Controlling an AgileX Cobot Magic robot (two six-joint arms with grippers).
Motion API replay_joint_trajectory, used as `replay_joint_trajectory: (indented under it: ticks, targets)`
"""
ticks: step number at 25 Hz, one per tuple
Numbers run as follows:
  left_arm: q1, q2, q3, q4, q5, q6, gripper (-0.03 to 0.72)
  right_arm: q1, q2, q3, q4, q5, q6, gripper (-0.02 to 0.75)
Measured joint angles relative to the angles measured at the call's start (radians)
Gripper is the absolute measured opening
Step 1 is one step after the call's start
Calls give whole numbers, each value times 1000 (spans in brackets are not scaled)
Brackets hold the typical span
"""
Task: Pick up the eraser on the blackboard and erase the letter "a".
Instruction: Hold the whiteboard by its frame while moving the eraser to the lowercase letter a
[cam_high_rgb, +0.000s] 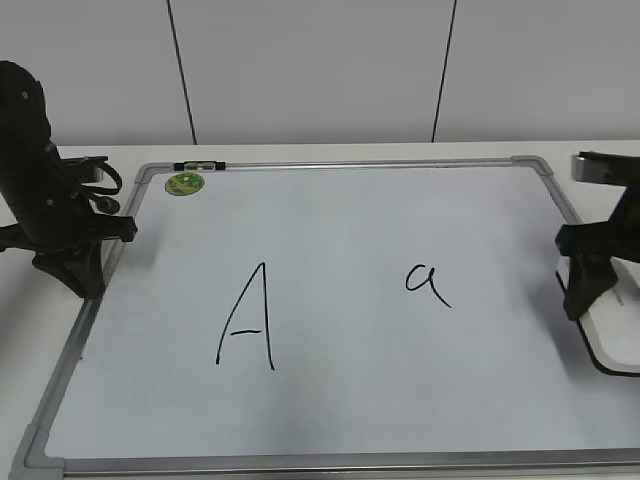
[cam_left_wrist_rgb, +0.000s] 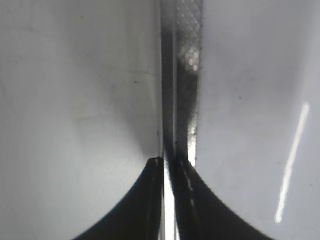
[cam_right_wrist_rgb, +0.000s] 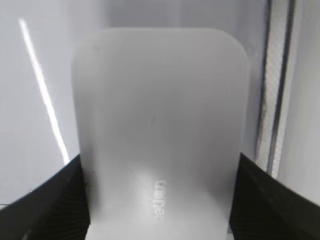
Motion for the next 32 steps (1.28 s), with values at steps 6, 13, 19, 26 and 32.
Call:
replay_joint_trajectory:
  ticks: [6, 13, 19, 26, 32]
  targets:
    - [0, 0, 0, 0, 0, 1, 49, 88, 110, -118, 6, 57, 2, 532]
    - [0, 0, 0, 0, 0, 1, 53, 162, 198, -279, -33, 100, 2, 532]
    - [0, 0, 0, -2, 0, 1, 54, 201, 296, -449, -57, 107, 6, 532]
    - [0, 0, 0, -4, 0, 1, 54, 236, 381, -570, -62, 111, 10, 531]
    - [0, 0, 0, -4, 0, 2, 54, 245, 421, -580, -43, 113, 10, 531]
